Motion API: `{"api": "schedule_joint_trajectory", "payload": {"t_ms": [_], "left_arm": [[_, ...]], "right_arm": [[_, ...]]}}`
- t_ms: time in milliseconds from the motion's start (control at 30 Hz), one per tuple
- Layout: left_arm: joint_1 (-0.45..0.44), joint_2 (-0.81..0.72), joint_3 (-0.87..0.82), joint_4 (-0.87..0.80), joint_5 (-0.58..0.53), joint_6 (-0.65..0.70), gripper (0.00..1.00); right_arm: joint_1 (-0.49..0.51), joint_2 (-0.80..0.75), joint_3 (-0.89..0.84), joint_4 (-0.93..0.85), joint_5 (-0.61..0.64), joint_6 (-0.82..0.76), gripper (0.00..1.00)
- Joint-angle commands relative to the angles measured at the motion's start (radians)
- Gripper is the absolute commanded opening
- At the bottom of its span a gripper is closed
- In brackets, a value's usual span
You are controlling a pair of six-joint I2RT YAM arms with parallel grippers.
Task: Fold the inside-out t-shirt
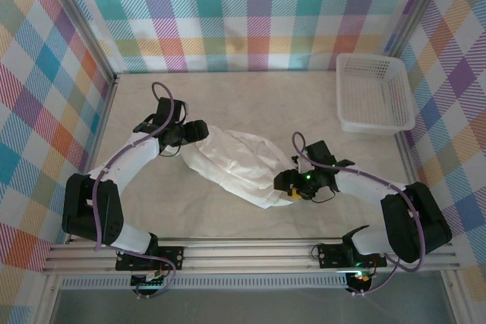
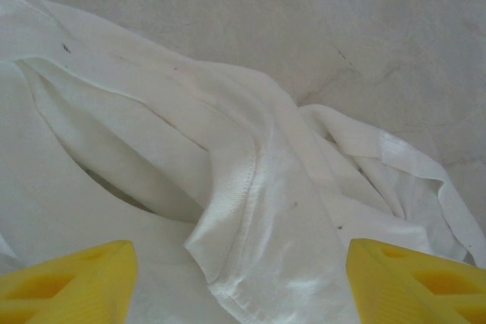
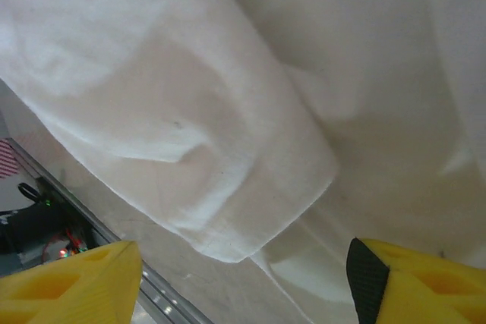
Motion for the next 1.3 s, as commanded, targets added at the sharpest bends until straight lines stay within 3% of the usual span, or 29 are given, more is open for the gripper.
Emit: {"api": "schedule_joint_trajectory", "payload": {"t_ms": [0, 167, 433, 967, 1033, 1167, 1267], "left_arm": [[-0.019, 0.01, 0.031, 0.021, 0.026, 0.022, 0.73], [-0.022, -0.03, 0.008, 0.052, 0.088, 0.062, 0.77], [-0.022, -0.075, -0.039, 0.102, 0.075, 0.055, 0.78], [-0.022, -0.066, -0.038, 0.102, 0.073, 0.059, 0.78], [-0.022, -0.068, -0.04, 0.1, 0.069, 0.058, 0.78], [-0.024, -0.066, -0.041, 0.101, 0.071, 0.056, 0.78], [-0.024, -0.061, -0.041, 0.101, 0.071, 0.052, 0.78]], "right_arm": [[-0.006, 0.053, 0.006, 0.093, -0.127, 0.032, 0.73], [-0.007, 0.111, 0.023, 0.138, -0.196, 0.035, 0.68], [-0.006, 0.096, 0.026, 0.177, -0.233, 0.022, 0.62], [0.001, 0.207, 0.023, 0.215, -0.286, 0.028, 0.62], [0.003, 0.215, 0.005, 0.236, -0.288, 0.041, 0.56], [0.004, 0.205, 0.003, 0.222, -0.271, 0.04, 0.3], [0.01, 0.207, 0.003, 0.21, -0.259, 0.037, 0.18]]}}
